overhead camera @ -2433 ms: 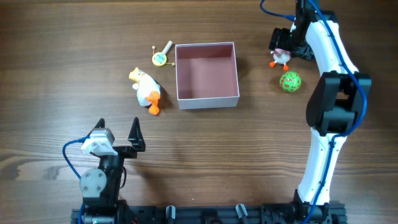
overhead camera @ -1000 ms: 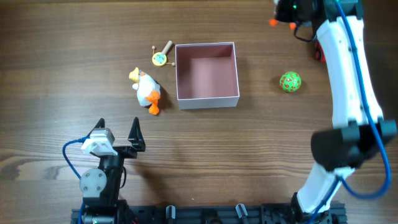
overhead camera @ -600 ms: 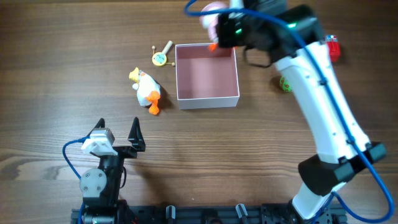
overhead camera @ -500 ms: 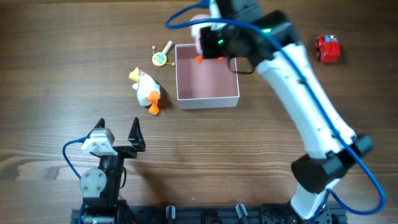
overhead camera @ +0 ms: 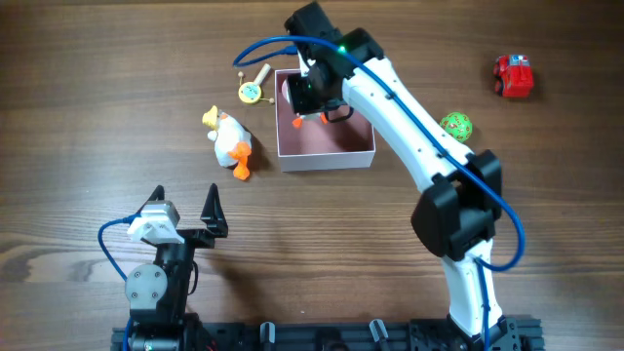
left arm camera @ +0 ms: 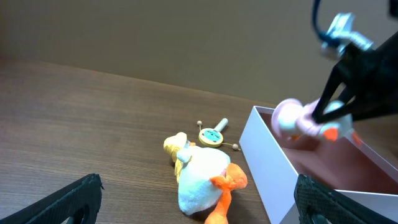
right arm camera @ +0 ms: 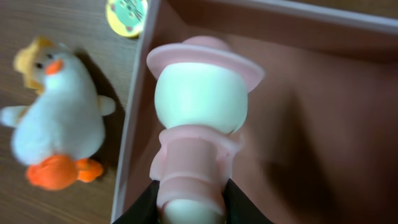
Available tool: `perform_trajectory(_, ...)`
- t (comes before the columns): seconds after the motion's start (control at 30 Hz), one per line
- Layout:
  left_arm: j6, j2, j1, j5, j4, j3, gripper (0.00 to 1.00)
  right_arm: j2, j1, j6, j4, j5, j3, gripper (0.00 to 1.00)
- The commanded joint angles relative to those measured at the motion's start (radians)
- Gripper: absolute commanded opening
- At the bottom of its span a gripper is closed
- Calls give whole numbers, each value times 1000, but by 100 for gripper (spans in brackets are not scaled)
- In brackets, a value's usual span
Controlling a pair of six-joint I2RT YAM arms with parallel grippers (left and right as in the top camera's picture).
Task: Pack container
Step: 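Carry the duck figure into the box and open the right gripper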
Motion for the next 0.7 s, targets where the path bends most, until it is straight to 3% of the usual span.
perform_trajectory(0.0,-9,-8,8,16,-4,-5,100,33,0,15,18,12,1,32)
perform_trajectory(0.37,-9,-8,8,16,-4,-5,100,81,0,19,76,-2,1,39)
perform_trajectory(0.6,-9,-8,8,16,-4,-5,100,82,0,22,116,-2,1,50)
perform_trajectory(0.67,-9,-8,8,16,-4,-5,100,82,0,22,116,-2,1,59)
